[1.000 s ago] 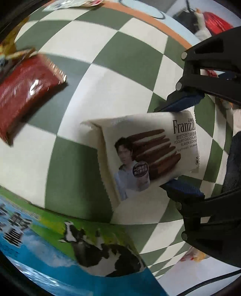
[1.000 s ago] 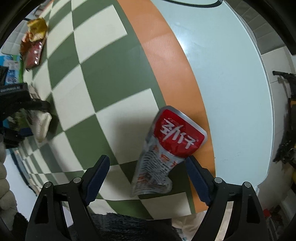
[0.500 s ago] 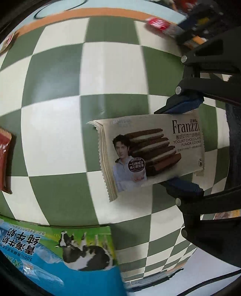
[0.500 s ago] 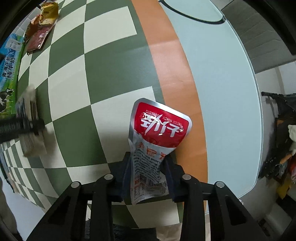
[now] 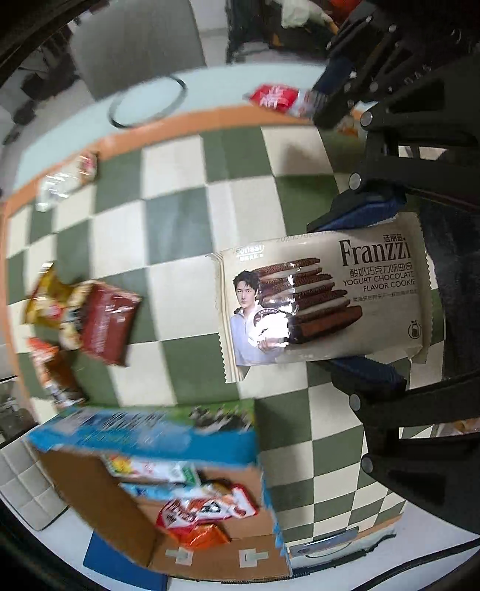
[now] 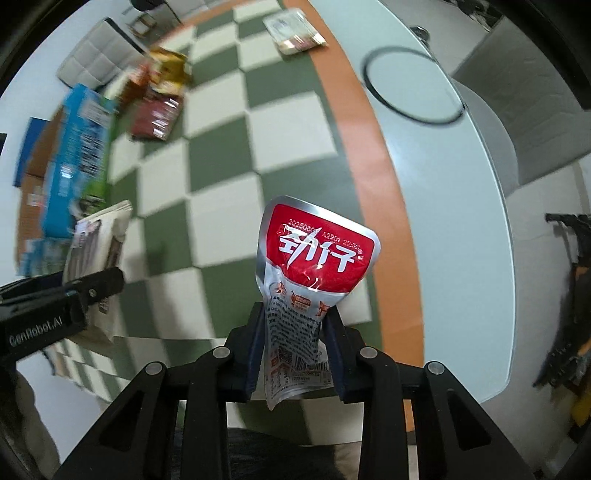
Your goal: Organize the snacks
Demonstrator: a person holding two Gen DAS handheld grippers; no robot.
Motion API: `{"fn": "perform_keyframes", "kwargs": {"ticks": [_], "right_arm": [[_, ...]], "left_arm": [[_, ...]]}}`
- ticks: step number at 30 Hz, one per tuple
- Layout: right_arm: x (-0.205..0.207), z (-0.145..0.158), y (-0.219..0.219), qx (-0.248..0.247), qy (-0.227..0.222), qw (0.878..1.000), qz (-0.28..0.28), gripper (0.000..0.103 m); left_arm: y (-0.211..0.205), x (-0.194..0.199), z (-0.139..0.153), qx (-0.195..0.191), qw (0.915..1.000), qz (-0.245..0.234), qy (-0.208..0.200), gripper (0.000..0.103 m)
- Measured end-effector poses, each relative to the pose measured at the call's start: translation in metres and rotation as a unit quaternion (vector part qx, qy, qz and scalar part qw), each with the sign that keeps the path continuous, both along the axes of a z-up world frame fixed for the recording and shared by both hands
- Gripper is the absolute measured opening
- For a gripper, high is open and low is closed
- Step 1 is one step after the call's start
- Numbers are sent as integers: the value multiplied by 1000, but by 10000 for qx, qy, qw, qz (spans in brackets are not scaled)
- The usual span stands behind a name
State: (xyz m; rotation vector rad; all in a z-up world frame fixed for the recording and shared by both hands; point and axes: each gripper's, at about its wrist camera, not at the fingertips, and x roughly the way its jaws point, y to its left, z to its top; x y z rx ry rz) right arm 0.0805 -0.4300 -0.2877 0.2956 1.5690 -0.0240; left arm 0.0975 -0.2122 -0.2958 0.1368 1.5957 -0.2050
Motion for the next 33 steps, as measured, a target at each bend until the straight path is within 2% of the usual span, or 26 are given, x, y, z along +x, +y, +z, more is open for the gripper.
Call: {"fn": "perform_keyframes", "kwargs": {"ticks": [5,11,14,19,23,29,33], "right_arm": [[35,48,25,430,-413,9980,189,33],[75,97,78,896,-766,9922,413,33],[92,109,118,1061,-852,9892,541,33],[123,114,185,1257,-890,9856,697,33],[144,108,232,1234,-827,9850,883,33],[170,85,282,1048,-635,9870,1044,33],[180,70,296,917,-514,9889,1053,33]], "left_arm": [[36,31,65,-315,9987,232,-342,58],[111,64,114,-450,9941,520,-838,58],[155,76,123,-367,9926,664,-944,58],[232,101,119,-92,9924,887,-848,58],[283,118,102,15,9918,1105,-649,58],[329,132,68,57,9912,1300,-258,58],[343,137,48,84,9914,1308,-67,58]]}}
